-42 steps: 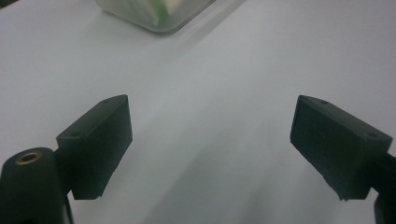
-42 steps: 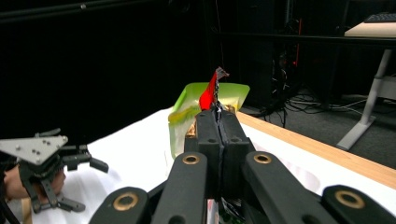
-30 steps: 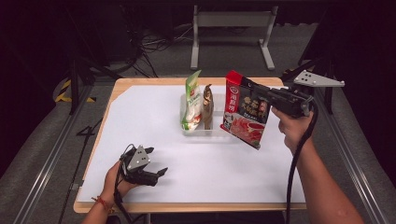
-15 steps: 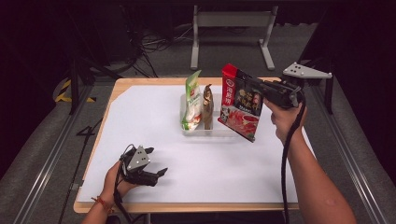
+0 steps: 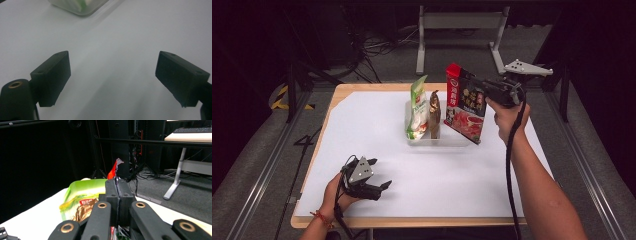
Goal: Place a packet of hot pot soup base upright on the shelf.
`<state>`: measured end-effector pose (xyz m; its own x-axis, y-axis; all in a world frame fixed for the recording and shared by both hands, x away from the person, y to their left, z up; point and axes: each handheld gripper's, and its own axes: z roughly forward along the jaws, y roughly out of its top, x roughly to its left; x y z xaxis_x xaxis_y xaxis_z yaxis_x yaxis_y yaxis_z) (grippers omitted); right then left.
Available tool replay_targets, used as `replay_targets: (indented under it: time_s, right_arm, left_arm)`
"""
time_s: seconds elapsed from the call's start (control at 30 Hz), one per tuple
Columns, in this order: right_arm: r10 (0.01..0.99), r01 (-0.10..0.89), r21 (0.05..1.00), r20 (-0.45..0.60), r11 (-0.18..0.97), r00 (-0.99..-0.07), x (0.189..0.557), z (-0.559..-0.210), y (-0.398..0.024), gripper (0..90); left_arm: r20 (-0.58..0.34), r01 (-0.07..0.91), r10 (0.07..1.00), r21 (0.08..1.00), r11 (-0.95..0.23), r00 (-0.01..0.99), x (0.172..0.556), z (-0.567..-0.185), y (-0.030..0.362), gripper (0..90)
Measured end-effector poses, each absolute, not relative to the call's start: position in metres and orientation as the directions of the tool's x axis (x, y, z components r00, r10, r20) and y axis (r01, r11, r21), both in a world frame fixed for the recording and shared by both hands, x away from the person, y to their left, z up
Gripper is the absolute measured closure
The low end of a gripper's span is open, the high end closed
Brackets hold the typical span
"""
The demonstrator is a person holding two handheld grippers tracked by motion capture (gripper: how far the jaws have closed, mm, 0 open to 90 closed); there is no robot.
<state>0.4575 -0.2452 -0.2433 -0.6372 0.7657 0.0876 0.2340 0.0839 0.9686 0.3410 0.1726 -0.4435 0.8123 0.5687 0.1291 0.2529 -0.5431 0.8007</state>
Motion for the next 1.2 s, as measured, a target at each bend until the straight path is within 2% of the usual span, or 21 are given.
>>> replay_targets:
  time_s: [0.53, 1.2]
  right_arm:
    - [0.775, 0.242, 0.967, 0.097, 0.074, -0.624, 0.485, -0.25, -0.231, 89.2]
    - [0.767, 0.278, 0.957, 0.116, 0.084, -0.632, 0.495, -0.29, -0.227, 88.8]
  left_arm:
    - [0.129, 0.253, 0.571, 0.802, -0.541, 0.811, 0.341, -0.444, 0.174, 13.6]
    - [0.131, 0.25, 0.564, 0.799, -0.547, 0.816, 0.341, -0.445, 0.174, 13.6]
